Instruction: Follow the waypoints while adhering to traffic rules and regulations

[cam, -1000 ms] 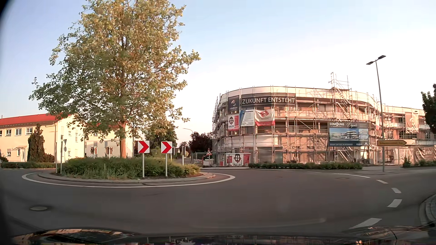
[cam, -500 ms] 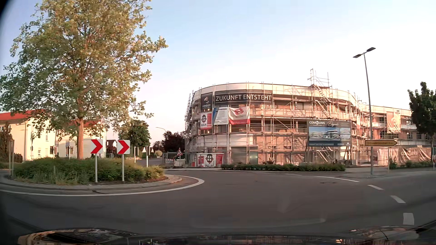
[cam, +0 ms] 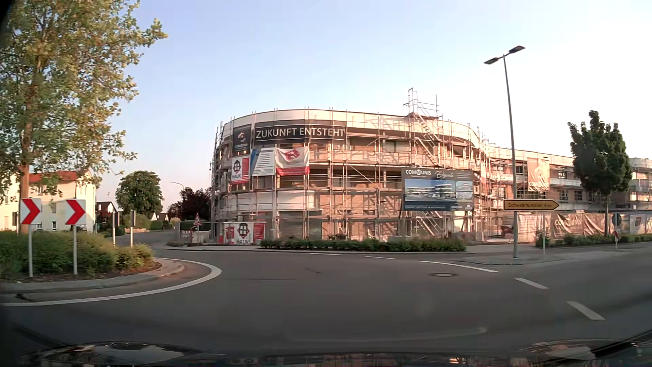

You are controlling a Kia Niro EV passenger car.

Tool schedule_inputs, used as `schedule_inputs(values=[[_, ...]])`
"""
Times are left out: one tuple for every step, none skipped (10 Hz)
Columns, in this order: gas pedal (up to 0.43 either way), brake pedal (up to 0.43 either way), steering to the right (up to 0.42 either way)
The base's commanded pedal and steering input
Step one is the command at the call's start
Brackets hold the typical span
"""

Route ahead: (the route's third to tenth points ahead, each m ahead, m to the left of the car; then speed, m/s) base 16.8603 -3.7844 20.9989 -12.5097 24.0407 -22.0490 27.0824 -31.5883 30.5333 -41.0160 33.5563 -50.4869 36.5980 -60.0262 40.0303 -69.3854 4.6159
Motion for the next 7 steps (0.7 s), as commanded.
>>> schedule_inputs(values=[[0.228,0.018,0.289],[0.228,0.012,0.291],[0.228,0.018,0.296],[0.228,0.018,0.304],[0.228,0.018,0.312],[0.228,0.018,0.322],[0.228,0.018,0.334]])
